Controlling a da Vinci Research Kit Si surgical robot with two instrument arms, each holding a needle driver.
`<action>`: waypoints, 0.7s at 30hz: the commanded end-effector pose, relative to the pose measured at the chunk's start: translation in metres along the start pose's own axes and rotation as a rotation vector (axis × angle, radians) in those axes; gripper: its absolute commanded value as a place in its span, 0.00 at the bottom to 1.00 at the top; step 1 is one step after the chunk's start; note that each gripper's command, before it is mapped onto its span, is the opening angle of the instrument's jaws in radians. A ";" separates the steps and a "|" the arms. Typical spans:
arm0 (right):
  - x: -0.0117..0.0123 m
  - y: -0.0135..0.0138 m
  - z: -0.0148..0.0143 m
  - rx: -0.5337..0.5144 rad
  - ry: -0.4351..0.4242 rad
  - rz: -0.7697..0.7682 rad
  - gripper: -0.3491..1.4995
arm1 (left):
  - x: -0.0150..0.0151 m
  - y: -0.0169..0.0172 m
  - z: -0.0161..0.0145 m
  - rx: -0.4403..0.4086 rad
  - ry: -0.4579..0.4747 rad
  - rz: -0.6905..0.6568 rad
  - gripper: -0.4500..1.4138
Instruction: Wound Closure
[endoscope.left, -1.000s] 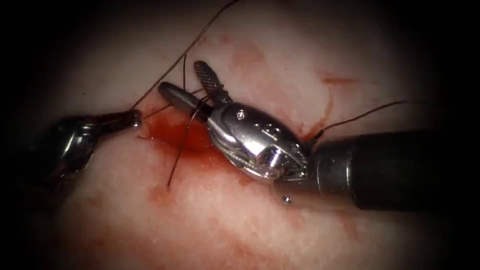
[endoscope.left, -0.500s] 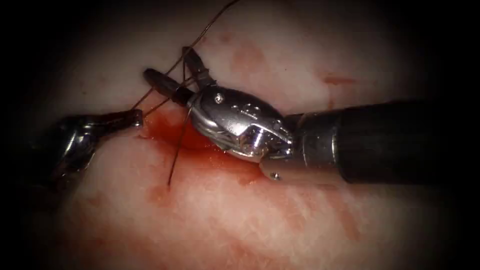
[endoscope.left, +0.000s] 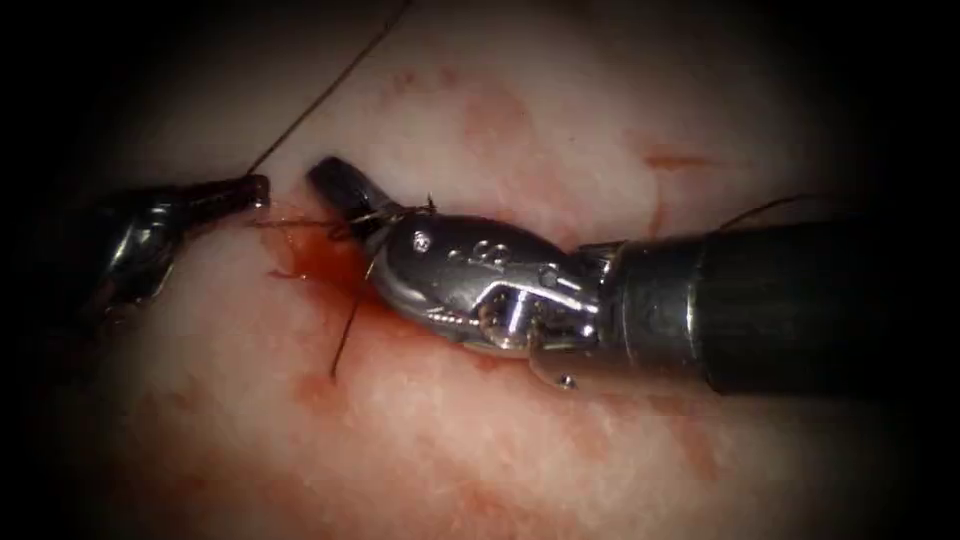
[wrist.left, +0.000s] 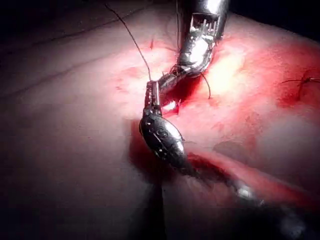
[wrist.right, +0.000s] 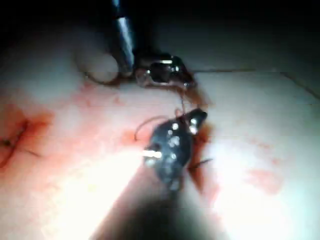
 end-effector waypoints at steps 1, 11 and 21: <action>0.0002 -0.0014 -0.0001 0.002 0.004 -0.019 0.00 | -0.0007 -0.0007 0.0006 0.000 -0.020 -0.005 0.00; 0.0004 -0.0029 -0.0035 -0.006 -0.016 -0.101 0.00 | -0.0013 -0.0128 0.0046 0.044 -0.113 0.016 0.00; -0.0003 -0.0065 -0.0054 -0.001 -0.061 -0.145 0.00 | 0.0005 -0.0181 0.0065 0.070 -0.110 0.018 0.00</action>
